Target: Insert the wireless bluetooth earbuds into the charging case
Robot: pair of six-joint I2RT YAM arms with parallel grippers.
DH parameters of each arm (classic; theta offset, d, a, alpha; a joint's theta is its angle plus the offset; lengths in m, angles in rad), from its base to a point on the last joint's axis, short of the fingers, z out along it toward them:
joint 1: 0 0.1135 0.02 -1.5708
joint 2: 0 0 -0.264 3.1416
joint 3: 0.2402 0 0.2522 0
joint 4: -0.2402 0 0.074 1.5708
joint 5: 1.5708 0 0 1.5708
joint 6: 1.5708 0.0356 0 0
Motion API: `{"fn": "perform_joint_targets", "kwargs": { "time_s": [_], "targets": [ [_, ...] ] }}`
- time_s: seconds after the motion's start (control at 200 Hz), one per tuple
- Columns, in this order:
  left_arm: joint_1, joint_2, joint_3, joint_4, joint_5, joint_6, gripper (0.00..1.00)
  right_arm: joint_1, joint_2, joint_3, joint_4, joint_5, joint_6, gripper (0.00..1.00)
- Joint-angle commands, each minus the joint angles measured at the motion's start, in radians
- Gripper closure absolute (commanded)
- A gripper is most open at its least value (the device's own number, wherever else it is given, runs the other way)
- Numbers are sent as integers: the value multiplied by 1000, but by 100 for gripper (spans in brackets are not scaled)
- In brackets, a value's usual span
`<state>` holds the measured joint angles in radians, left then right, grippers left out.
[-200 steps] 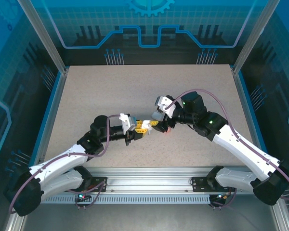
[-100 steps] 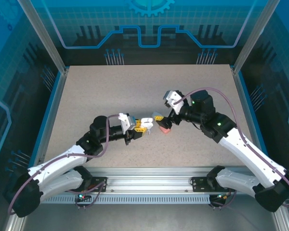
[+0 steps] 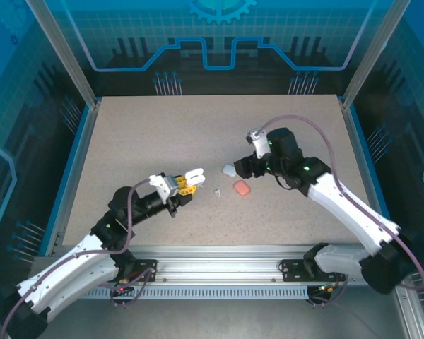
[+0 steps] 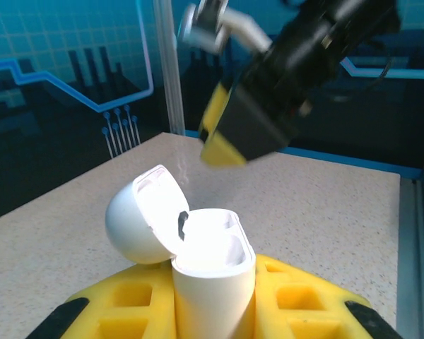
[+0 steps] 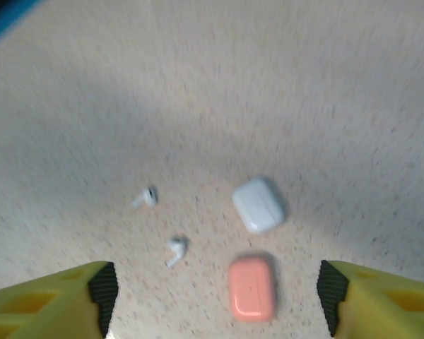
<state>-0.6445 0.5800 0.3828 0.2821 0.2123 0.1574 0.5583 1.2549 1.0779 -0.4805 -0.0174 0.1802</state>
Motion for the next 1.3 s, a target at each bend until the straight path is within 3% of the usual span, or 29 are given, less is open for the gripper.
{"fn": "perform_joint_targets", "kwargs": {
  "time_s": [0.0, 0.15, 0.4, 0.785, 1.296],
  "targets": [
    [-7, -48, -14, -56, -58, 5, 100, 58, 121, 59, -131, -16, 84, 32],
    [-7, -76, -2, -95, -59, 8, 100, 125, 267, 133, -160, 35, 110, 44],
    [-7, -85, 0, -109, -54, 5, 100, 188, 488, 259, -214, 33, 171, 50],
    [-7, -100, 1, -124, -58, 11, 100, 252, 746, 430, -321, 85, 180, 51],
    [-7, -108, 0, -121, -57, 20, 100, 263, 853, 493, -355, 148, 189, 51]
  ]
}}
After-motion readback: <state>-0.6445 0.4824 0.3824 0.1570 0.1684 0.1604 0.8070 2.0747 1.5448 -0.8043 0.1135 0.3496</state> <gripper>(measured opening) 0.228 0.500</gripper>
